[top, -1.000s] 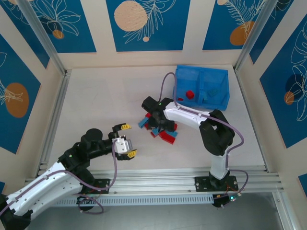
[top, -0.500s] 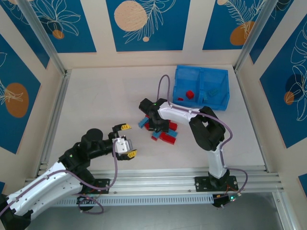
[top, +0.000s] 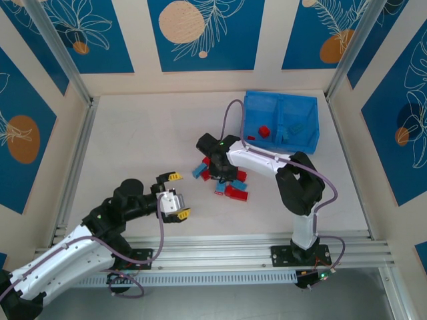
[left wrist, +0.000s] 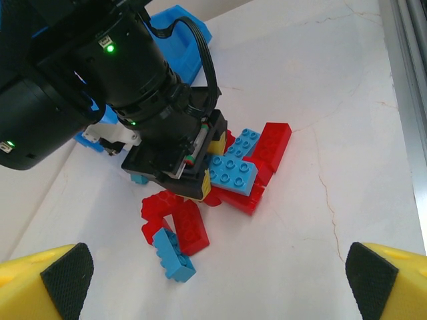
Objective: Sort the legos into containers by color
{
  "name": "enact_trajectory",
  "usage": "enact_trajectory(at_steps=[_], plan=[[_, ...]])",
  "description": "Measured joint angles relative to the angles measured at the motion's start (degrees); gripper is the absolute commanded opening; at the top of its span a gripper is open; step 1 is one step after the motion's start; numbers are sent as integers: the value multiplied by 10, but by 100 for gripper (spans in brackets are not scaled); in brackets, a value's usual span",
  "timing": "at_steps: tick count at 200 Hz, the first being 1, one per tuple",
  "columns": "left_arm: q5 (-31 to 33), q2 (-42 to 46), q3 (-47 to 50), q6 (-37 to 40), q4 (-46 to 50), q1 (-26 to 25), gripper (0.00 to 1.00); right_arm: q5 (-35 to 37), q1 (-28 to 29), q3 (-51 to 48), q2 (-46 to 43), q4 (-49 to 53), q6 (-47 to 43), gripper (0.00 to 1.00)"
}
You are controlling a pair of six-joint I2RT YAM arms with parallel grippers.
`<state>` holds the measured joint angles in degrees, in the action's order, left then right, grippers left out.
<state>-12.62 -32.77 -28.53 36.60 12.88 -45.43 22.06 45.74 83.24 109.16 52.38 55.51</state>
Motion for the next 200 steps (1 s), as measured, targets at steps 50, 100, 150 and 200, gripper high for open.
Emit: enact_trajectory(at_steps=[50, 100, 150, 200], plan=[[0, -1, 0, 0, 0, 0, 100, 67, -15, -2, -88, 17, -17, 28], [0, 0, 2, 0, 0, 2, 100, 129, -166, -5, -244, -2, -107, 29], [0, 1, 2, 0, 0, 3, 100, 58, -246, -13, -225, -30, -166, 27], [-3, -4, 2, 0, 0, 8, 100, -76, -213, -97, -182, -52, -142, 29]])
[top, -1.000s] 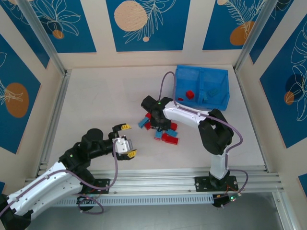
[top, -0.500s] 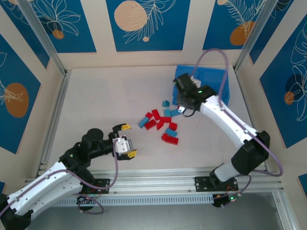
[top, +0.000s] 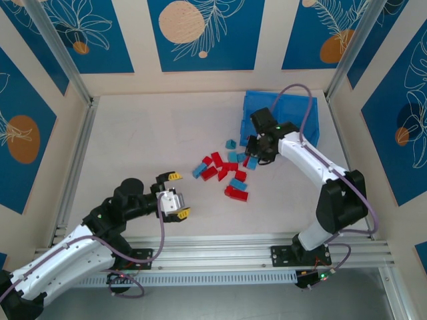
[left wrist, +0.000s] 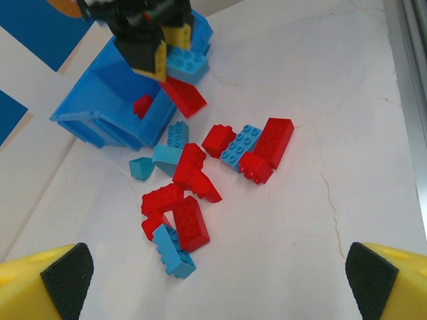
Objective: Sort the legos into containers by color
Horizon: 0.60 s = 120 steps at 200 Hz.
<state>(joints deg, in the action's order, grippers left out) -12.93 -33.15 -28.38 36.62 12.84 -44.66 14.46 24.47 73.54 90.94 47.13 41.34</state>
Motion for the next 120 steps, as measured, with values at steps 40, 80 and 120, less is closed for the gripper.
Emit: enact_trajectory(at_steps=[40, 80, 120], plan=[[-2, -4, 0, 0, 0, 0, 100, -45, 25, -34, 52, -7, 17, 40], [-3, -3, 0, 0, 0, 0, 100, -56, 14, -47, 59, -9, 19, 40], [-4, -4, 0, 0, 0, 1, 100, -57, 11, -52, 54, -9, 19, 36]])
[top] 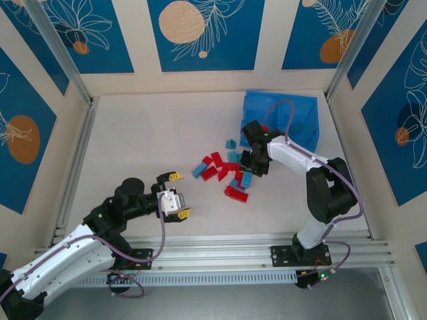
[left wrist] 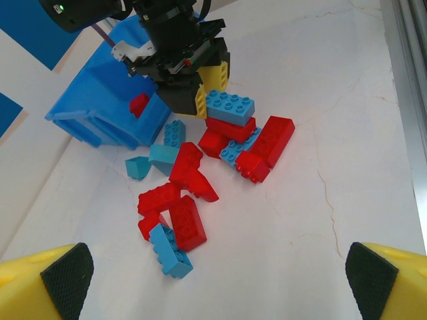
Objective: Sort the legos into containers by color
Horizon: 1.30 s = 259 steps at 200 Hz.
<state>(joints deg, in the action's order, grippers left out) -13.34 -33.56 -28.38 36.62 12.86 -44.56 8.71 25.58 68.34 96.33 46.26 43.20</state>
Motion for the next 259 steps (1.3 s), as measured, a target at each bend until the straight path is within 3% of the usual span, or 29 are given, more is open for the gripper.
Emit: enact_trajectory(at_steps=[30, 55, 89, 116, 148, 179, 204, 239, 259], plan=[[-1, -2, 0, 0, 0, 1, 100, 0, -2, -4, -9, 2, 0, 36], [-1, -4, 0, 0, 0, 2, 100, -2, -2, -7, -13, 7, 0, 64], [-2, -4, 0, 0, 0, 2, 100, -8, -4, -19, -13, 5, -12, 59], [-2, -4, 0, 0, 0, 4, 100, -12, -5, -44, -16, 0, -9, 76], [-4, -7, 0, 0, 0, 5, 100, 0, -8, -101, -67, -15, -18, 86], [-11, -14, 0, 0, 0, 6, 100, -4, -15, -188, -155, -22, -24, 85], [-13, -14, 0, 0, 0, 6, 100, -4, -3, -224, -197, -20, -40, 72], [-15, -14, 0, 0, 0, 6, 100, -9, 20, -248, -231, -22, -62, 81], [-15, -14, 0, 0, 0, 6, 100, -12, 31, -245, -215, -23, -87, 76]])
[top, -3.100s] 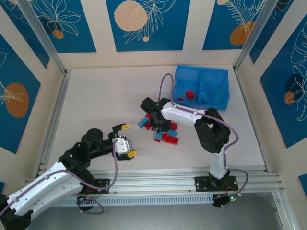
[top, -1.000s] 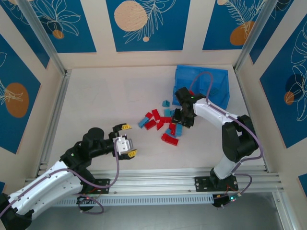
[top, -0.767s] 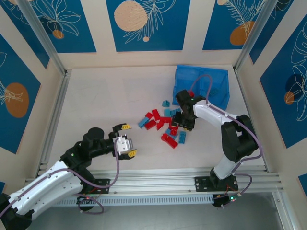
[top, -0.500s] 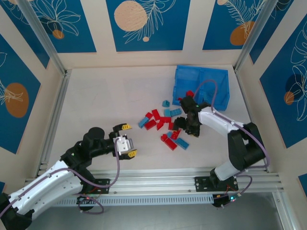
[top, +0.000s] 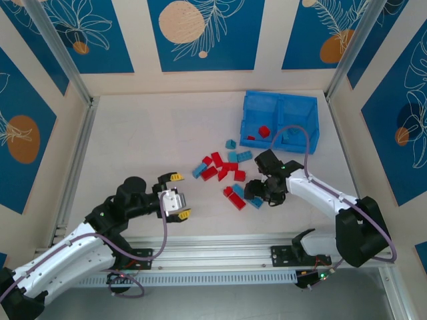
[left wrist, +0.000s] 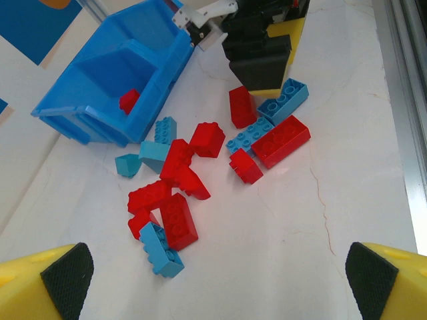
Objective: Sort the legos into containers by color
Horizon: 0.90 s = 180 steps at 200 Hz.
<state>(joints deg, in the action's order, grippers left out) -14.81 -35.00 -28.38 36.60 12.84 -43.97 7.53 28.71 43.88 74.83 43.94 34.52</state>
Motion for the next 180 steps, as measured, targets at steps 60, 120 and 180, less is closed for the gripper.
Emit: enact_trajectory(at_steps=[60, 120, 180], plan=[[0, 0, 0, 0, 0, 1, 100, 28, 19, 54, 112, 19, -52, 64], [0, 0, 0, 0, 0, 1, 100, 32, 25, 60, 169, 21, -67, 45], [0, -1, 0, 0, 0, 3, 100, 33, 24, 62, 124, 22, -40, 26]])
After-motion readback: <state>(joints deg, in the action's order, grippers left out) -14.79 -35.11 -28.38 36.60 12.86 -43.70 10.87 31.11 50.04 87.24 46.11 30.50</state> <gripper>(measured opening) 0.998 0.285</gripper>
